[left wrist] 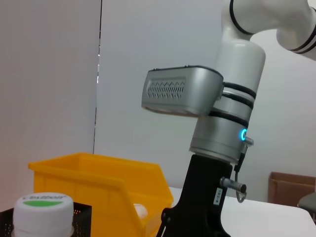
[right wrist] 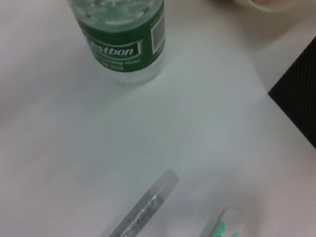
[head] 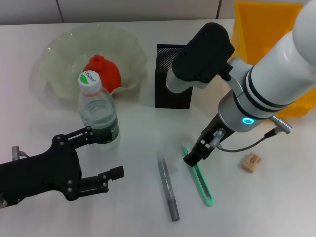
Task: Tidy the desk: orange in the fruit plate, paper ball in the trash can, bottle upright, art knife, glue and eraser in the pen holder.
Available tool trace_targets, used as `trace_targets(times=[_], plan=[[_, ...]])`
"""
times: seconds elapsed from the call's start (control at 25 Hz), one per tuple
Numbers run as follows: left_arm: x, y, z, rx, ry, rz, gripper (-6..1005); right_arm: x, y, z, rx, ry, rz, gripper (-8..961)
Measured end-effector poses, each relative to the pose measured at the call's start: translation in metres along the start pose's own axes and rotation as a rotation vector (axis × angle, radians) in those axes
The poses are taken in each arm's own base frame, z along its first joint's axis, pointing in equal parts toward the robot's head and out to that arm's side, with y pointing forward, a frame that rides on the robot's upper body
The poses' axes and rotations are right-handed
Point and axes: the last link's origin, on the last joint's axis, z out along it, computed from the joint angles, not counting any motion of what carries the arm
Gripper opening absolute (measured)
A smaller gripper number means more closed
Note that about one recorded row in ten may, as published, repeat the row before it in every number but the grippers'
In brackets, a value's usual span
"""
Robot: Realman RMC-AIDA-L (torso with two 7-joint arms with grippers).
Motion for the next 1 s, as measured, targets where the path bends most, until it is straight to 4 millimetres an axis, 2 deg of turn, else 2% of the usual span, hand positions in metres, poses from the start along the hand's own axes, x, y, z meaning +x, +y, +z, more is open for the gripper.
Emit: trace_targets(times=[0.4,0.64,1.0], plan=[[0.001,-0.001,0.001,-0.003,0.001,0.005,783,-0.001,-0.001,0.011,-0.033,0.012,0.021,705],[0.001,-0.001,0.001,-0.003,0.001,0.007,783,-0.002,-0.002,0.013,-0.036,0.014,0.024,530],[0.003,-0.003,0.002,-0.003,0.005,0.012,783,0.000,-0.001,0.020,-0.066,0.022,0.038,525]])
